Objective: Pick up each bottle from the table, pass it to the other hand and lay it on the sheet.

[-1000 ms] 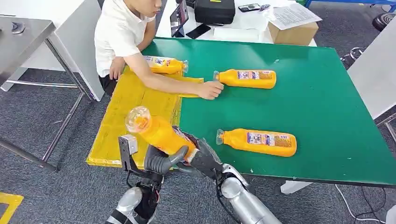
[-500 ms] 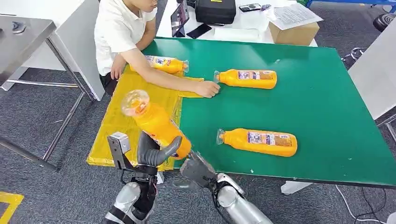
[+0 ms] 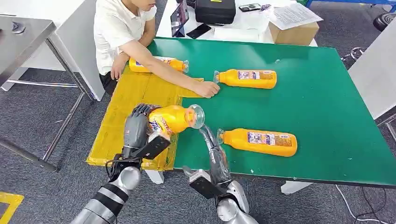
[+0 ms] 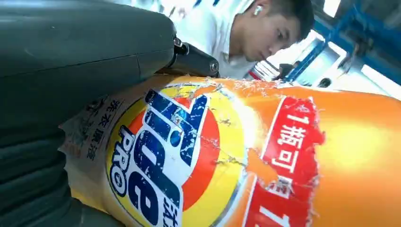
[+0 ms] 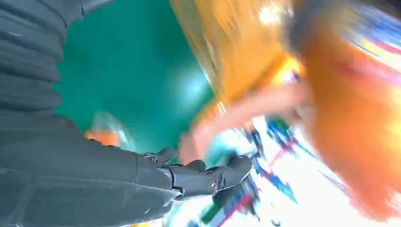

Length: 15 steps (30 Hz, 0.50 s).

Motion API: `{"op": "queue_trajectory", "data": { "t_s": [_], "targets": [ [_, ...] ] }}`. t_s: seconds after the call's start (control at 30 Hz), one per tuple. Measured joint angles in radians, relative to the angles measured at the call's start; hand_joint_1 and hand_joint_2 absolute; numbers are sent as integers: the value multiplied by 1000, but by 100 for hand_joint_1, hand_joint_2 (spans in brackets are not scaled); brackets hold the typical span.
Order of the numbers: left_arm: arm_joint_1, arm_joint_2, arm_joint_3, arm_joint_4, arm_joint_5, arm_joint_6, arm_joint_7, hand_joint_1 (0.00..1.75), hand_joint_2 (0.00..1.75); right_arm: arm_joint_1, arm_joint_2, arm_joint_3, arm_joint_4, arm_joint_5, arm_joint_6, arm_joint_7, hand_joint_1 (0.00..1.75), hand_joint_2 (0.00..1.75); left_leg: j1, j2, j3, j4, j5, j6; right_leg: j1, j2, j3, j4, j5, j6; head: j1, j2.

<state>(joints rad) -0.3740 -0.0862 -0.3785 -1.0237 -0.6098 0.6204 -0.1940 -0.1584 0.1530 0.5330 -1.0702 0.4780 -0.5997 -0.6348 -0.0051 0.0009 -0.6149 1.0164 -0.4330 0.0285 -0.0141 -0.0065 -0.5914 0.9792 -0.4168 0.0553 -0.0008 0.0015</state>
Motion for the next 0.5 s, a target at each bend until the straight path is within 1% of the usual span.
{"op": "queue_trajectory", "data": {
  "t_s": [0.03,0.13,0.23,0.43,0.5],
  "targets": [
    [-26,13,7,32,-104,-32,50,175,175,15,-2,-15,-42,9,0,0,0,175,0,0,0,0,0,0,0,0,0,0,0,0,1,0],
    [-93,51,30,117,-283,-129,145,175,175,43,-6,-45,-135,18,8,-1,0,175,0,1,0,0,0,-1,0,0,0,0,0,0,0,0],
    [-144,77,49,184,-316,-160,162,175,175,61,-7,-63,-194,19,15,-1,0,175,0,0,0,0,1,-1,0,0,0,0,0,0,0,0],
    [-182,90,56,244,-339,-168,173,175,175,74,-8,-74,-234,19,21,-3,0,175,0,0,0,0,1,-1,0,0,0,0,0,0,0,0],
    [-204,93,55,274,-368,-229,196,175,175,74,-8,-77,-241,16,29,-15,0,175,0,-1,0,0,1,-1,0,0,0,0,0,0,1,0]
  ]
}}
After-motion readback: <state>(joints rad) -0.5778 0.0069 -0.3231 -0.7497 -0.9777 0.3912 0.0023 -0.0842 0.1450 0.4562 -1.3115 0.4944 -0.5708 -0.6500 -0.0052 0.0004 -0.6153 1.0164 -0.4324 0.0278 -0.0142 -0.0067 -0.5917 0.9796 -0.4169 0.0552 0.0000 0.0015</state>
